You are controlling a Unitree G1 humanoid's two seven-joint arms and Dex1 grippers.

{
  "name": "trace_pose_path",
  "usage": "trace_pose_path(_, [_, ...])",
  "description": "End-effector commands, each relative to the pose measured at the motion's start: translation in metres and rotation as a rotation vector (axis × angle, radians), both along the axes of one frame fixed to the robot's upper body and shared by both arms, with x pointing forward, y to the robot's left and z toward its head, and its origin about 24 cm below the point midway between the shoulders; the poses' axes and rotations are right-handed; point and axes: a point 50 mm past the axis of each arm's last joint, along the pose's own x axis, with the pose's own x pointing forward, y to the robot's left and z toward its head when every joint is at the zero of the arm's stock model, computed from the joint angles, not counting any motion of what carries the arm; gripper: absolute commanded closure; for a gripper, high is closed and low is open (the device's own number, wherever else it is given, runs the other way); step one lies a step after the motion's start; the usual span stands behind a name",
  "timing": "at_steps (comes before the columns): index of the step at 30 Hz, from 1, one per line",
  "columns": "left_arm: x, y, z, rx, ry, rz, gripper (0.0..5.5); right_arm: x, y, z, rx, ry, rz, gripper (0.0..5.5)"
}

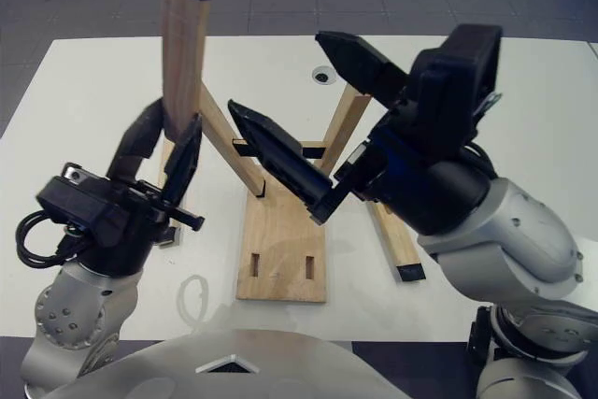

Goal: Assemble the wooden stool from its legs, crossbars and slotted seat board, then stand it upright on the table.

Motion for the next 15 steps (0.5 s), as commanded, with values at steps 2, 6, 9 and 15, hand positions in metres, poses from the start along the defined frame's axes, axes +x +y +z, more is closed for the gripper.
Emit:
trace_pose_path(2, [-0.010, -0.012, -0.004, 0.045, -0.009, -0.056, 4.17, 0.001, 0.011, -0.001, -0.013, -0.011, 0.000, 0.01])
trace_pose_path(6, [-0.016, -0.021, -0.010, 0.058, 0.026, -0.084, 4.17, 0.002, 0.020, -0.003, -0.007, -0.016, -0.002, 0.01])
trace_pose_path(9, [-0.020, -0.025, -0.013, 0.068, 0.048, -0.101, 4.17, 0.002, 0.026, -0.004, -0.003, -0.018, 0.003, 0.01])
trace_pose_path(15, [-0.022, -0.028, -0.014, 0.081, 0.062, -0.110, 4.17, 0.003, 0.033, -0.007, 0.001, -0.001, 0.023, 1.03])
